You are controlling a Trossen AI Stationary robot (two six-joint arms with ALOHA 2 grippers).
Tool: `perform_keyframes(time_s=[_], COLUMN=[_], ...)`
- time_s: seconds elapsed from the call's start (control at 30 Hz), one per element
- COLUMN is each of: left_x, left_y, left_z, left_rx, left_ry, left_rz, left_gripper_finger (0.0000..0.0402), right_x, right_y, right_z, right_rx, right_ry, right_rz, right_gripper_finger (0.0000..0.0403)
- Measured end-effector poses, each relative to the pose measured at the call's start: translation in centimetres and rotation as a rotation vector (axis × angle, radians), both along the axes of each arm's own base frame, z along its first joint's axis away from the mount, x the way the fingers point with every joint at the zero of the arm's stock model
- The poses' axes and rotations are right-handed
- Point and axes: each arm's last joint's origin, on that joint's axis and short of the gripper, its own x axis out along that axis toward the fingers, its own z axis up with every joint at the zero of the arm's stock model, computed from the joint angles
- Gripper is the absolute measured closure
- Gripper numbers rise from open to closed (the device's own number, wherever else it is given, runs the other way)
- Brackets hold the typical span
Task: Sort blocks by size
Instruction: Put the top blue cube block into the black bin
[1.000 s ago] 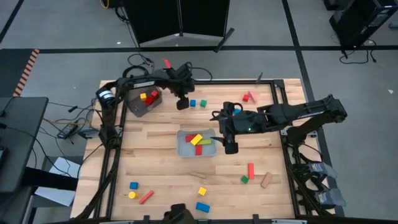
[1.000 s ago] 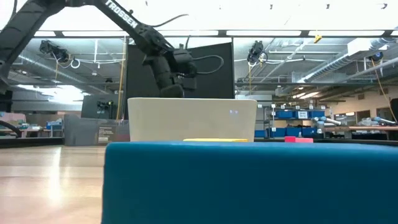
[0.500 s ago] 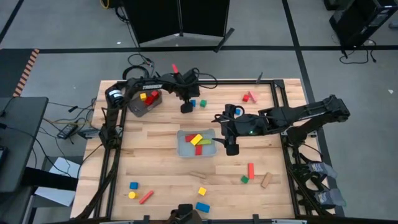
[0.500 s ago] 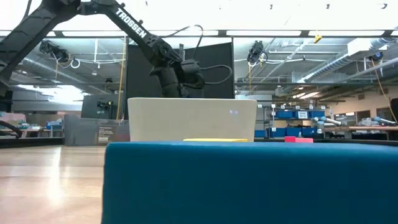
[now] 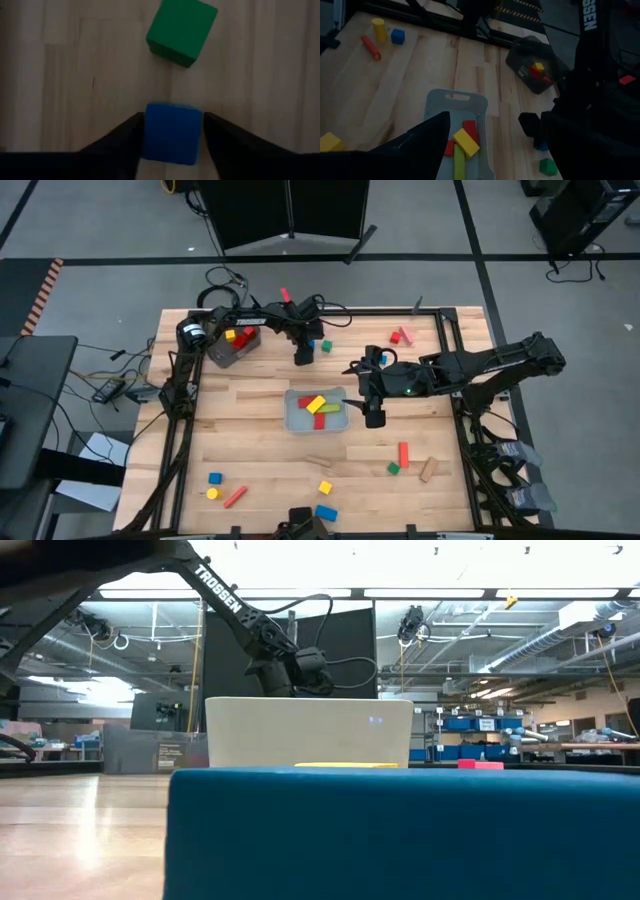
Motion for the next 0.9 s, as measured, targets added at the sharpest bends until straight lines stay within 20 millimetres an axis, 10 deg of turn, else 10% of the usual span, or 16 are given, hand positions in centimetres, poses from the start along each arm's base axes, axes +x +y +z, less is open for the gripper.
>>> perform_keyframes(time_s=[0.1,0.3,0.47,0.7,0.9], left_x=[-0.1,-0.7,-2.4,-8.8,-15.5], left_y=[0.0,-0.2,0.1,-0.5,-1.6], left_z=[-0.2,0.6,5.9,12.8,14.1], left_rx=[0.011,0.001,0.040,0.112,0.108], left_ry=[0.027,0.054,-0.046,0.027,0.078], left_rz=[0.014,0.042,0.132,0.433,0.659], left_gripper_finger=[0.0266,0.0265,0.0265,0.0265,0.0265], right_x=[0.0,0.0,0.0,-0.1,-0.2], right_y=[0.0,0.0,0.0,0.4,0.9], right_z=[0.0,0.0,0.1,0.0,0.0], right_rx=[-0.002,-0.003,-0.003,0.002,-0.010], right_ry=[0.002,-0.006,-0.007,-0.002,0.001], right_rz=[-0.002,-0.005,-0.006,0.004,0.029], right_gripper_finger=[0.0080,0.0082,0.0083,0.0086,0.0090])
